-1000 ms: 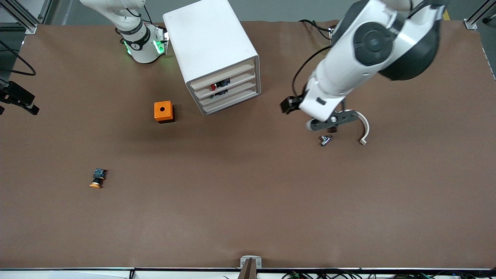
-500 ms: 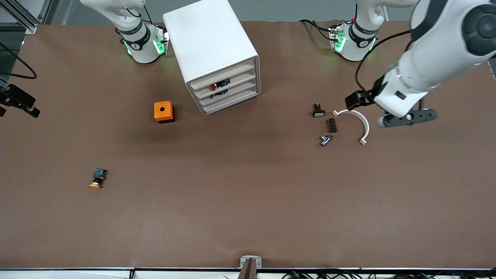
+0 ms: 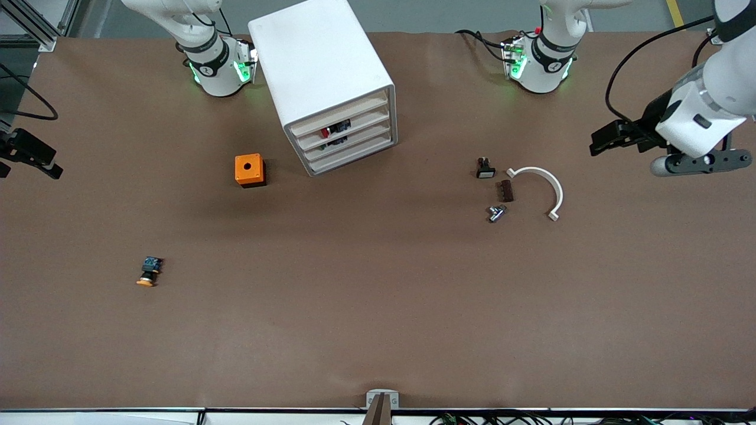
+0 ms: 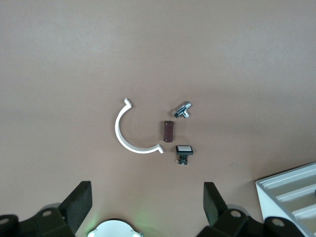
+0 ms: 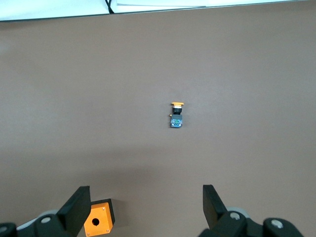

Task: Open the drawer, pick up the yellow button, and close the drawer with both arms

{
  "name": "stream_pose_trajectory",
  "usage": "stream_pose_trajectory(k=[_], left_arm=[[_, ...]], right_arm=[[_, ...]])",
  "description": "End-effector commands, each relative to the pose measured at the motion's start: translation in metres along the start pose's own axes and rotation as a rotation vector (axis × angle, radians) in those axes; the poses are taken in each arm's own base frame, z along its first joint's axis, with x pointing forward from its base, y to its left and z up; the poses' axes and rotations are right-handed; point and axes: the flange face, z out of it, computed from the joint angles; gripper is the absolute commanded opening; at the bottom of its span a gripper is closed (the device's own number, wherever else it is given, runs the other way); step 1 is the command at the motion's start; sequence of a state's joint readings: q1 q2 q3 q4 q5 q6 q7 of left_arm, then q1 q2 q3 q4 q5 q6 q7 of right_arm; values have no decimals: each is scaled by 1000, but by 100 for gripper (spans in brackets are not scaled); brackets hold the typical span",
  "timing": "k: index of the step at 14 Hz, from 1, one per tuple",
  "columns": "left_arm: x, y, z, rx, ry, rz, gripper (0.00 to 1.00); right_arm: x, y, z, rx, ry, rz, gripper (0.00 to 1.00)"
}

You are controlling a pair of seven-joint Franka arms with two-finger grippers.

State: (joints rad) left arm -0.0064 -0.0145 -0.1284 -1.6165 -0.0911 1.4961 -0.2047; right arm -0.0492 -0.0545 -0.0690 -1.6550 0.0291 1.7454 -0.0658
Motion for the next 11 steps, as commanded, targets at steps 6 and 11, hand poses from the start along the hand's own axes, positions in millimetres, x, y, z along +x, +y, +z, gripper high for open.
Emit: stream_pose_trajectory(k=[6,11], left_arm=[[-17,-47,-27,0,67,20,100],[-1,-62,-49,-7,128,13,100]], right_arm=[[4,0,-5,-16,6,17,100],[3,1,-5,-16,5,20,100]])
